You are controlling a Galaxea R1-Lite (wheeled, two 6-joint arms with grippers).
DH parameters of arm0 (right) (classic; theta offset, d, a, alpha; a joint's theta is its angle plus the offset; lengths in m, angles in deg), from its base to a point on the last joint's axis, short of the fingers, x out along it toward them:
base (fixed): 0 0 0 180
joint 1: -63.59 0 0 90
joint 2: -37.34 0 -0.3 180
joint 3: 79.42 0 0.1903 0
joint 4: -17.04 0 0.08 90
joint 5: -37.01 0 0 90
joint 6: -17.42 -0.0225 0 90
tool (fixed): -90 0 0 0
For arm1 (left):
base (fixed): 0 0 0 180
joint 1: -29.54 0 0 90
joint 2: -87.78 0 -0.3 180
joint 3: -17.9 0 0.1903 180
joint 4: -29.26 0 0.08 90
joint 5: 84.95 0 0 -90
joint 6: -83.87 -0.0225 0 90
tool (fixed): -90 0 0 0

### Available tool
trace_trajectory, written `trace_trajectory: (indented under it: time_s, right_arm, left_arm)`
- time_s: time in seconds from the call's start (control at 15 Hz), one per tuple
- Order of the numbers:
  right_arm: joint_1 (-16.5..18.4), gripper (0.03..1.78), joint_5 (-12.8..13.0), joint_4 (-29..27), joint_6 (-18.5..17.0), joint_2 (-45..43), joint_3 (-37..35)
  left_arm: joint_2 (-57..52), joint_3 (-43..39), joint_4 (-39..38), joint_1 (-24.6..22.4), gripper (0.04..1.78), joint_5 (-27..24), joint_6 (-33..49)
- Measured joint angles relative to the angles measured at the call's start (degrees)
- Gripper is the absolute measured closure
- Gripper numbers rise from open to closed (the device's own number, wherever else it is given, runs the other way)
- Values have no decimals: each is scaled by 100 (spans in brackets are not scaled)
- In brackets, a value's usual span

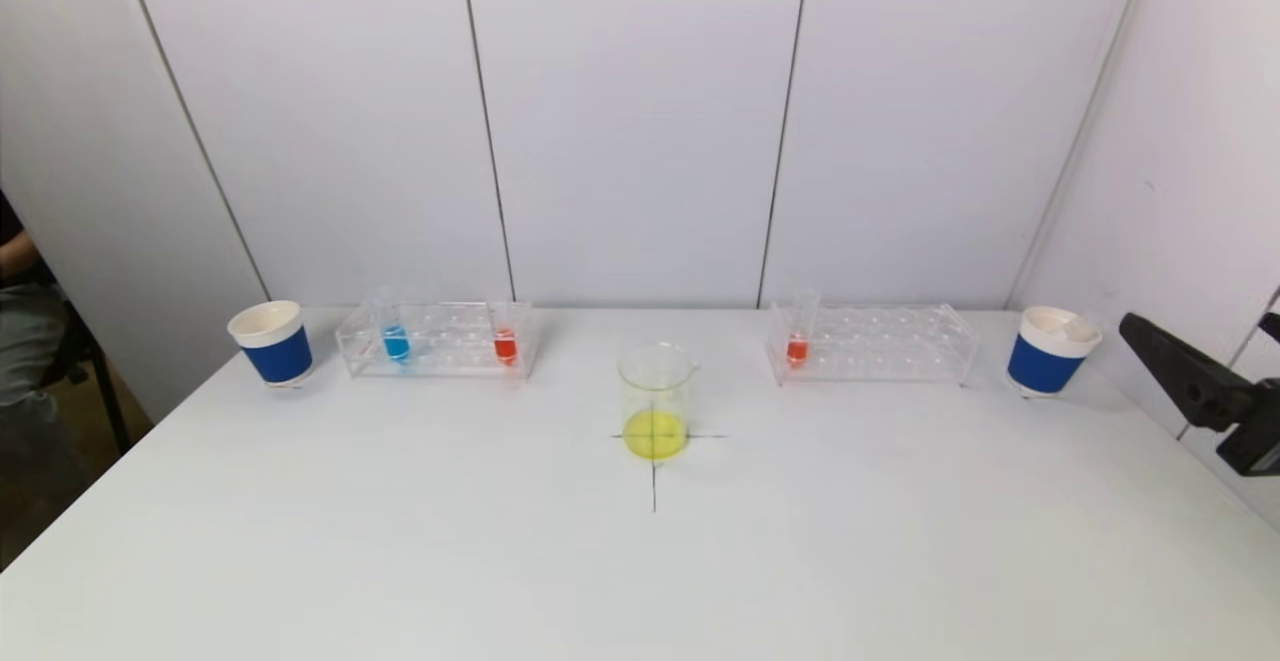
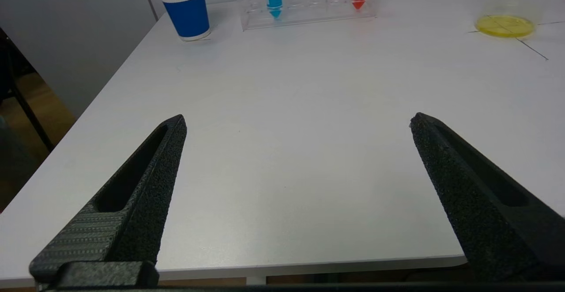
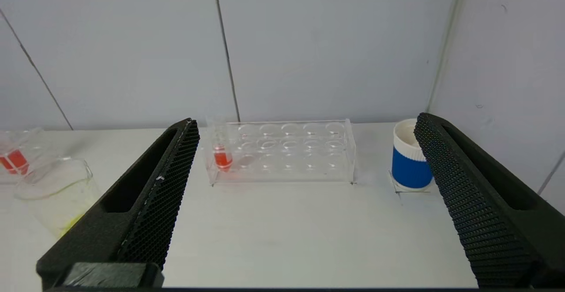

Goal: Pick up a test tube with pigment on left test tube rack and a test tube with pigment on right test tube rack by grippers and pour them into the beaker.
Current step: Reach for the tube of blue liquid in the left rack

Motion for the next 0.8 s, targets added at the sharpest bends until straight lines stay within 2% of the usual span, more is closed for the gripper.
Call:
trace_trajectory:
  time_s: [0.2, 0.33, 0.47, 0.67, 0.8]
  right_arm:
    - [0, 4, -22, -71, 54, -739, -830]
    - [4, 4, -24, -449, 63, -1368, -1081]
    - [9, 4, -33, -1172, 141, -2206, -1153]
    - [17, 4, -22, -2645, 362, -3724, -1142]
    - [52, 4, 15, -3301, 584, -4359, -1145]
  left_arm:
    - [0, 0, -1, -2, 5, 2, 0]
    - [0, 0, 0, 0, 5, 2, 0]
    - [0, 0, -1, 0, 5, 2, 0]
    - [0, 0, 0, 0, 5, 2, 5]
    - [0, 0, 0, -2, 5, 0, 7]
